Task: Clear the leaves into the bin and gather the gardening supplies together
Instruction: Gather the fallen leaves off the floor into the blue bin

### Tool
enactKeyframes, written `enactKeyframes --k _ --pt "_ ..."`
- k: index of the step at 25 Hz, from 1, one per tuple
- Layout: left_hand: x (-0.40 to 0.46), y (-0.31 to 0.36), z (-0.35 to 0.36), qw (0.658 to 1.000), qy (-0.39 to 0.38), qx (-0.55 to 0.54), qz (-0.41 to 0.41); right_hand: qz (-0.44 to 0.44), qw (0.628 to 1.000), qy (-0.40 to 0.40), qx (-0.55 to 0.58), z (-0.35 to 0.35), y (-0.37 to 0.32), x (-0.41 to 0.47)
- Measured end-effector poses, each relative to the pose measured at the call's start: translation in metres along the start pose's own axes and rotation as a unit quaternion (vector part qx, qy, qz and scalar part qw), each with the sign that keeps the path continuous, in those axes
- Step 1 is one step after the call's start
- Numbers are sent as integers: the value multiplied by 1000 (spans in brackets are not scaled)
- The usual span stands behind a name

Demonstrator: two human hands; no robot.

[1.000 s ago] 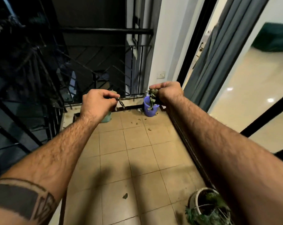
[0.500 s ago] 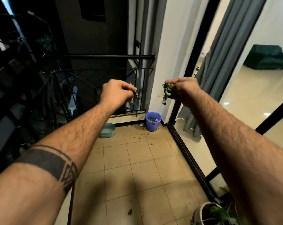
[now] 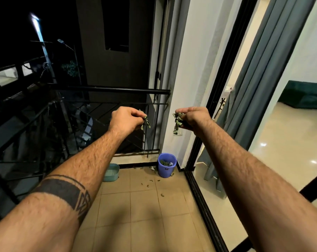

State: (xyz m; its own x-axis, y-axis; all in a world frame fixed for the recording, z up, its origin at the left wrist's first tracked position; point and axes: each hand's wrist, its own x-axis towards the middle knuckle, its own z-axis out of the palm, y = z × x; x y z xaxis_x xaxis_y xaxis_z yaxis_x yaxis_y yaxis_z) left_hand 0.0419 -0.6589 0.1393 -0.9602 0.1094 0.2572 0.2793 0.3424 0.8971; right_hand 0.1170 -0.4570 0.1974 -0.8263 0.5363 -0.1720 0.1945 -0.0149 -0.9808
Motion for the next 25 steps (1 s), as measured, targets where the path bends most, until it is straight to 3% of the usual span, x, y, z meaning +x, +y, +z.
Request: enactKeyframes --k 19,25 --pt "273 -40 204 994 -103 3 -23 91 993 82 3 -16 -6 322" --pt "319 -66 248 995 -64 -3 -76 144 989 40 13 -16 -2 423"
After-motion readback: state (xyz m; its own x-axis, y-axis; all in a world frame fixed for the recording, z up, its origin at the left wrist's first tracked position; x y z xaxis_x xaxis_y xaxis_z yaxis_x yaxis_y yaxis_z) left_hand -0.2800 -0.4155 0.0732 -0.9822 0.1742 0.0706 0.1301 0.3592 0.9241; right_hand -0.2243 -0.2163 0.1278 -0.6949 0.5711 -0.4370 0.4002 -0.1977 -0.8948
